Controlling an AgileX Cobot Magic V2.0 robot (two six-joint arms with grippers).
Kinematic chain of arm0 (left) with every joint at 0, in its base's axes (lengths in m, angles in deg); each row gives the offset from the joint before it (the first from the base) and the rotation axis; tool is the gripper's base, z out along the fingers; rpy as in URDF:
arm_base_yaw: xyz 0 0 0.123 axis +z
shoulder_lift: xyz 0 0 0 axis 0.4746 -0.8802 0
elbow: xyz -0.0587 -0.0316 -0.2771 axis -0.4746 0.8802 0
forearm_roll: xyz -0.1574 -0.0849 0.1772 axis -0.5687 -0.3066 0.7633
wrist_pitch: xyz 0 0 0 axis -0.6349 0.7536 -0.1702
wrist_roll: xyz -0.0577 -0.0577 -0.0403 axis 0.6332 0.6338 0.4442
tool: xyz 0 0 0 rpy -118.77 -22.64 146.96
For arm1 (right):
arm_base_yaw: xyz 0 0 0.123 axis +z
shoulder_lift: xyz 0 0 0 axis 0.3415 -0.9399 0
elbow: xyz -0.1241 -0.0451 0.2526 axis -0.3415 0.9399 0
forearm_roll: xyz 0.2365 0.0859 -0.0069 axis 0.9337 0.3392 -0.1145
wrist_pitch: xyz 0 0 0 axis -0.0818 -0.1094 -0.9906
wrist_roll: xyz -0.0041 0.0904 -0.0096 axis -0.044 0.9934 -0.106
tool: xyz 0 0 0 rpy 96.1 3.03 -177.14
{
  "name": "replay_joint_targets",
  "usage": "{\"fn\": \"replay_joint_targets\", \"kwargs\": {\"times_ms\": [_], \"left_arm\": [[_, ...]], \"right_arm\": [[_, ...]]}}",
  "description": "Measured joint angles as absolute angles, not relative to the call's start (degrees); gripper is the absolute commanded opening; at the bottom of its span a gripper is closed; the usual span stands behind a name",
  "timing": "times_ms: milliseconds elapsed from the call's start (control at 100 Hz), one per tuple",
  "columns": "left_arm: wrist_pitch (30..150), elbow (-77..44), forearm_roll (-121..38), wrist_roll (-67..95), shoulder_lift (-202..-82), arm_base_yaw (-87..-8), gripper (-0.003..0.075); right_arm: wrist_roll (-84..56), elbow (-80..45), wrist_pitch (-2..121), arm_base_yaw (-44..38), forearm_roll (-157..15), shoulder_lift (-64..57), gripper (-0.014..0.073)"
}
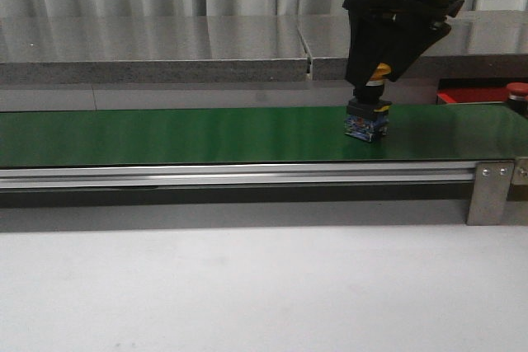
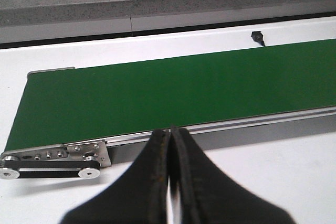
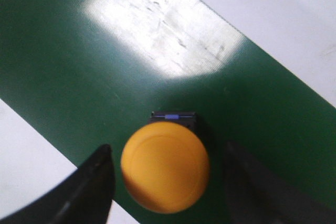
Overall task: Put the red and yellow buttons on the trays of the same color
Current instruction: 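Lower the right gripper onto the yellow button on the belt and grasp it, then carry the yellow button into the yellow tray, open right gripper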
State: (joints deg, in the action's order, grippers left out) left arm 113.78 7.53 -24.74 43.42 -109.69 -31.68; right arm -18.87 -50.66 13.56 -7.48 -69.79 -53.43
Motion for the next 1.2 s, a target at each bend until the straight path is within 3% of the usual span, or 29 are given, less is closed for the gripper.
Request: {"fn": "replay_joint_targets", "kwargs": {"times_ms": [90,180,440,930,1200], "left_arm": [[113.8,7.5,-24.7,43.4,-109.7,-31.7,-0.0019],[113.8,7.5,-24.7,43.4,-109.7,-31.7,-0.0019],[113.8,7.5,-24.7,43.4,-109.7,-31.7,-0.0019],[113.8,7.5,-24.7,43.4,-109.7,-31.7,-0.0019],[113.8,7.5,-24.7,43.4,-109.7,-31.7,-0.0019]], "right_arm": [[-18.9,-50.7,13.6,-7.5,-69.8,-53.4,0.0206],[-18.9,-50.7,13.7,-7.5,-69.8,-53.4,0.0171],[-15.6,-50.6,12.8,-7.5,-69.8,-52.4,0.0171],[-3.2,-39.9,15.0,-7.9,-77.5,-38.5,0.0171],[-1.0,-32.8,15.8,-16.5,-78.4,-31.0,0.0171]]}}
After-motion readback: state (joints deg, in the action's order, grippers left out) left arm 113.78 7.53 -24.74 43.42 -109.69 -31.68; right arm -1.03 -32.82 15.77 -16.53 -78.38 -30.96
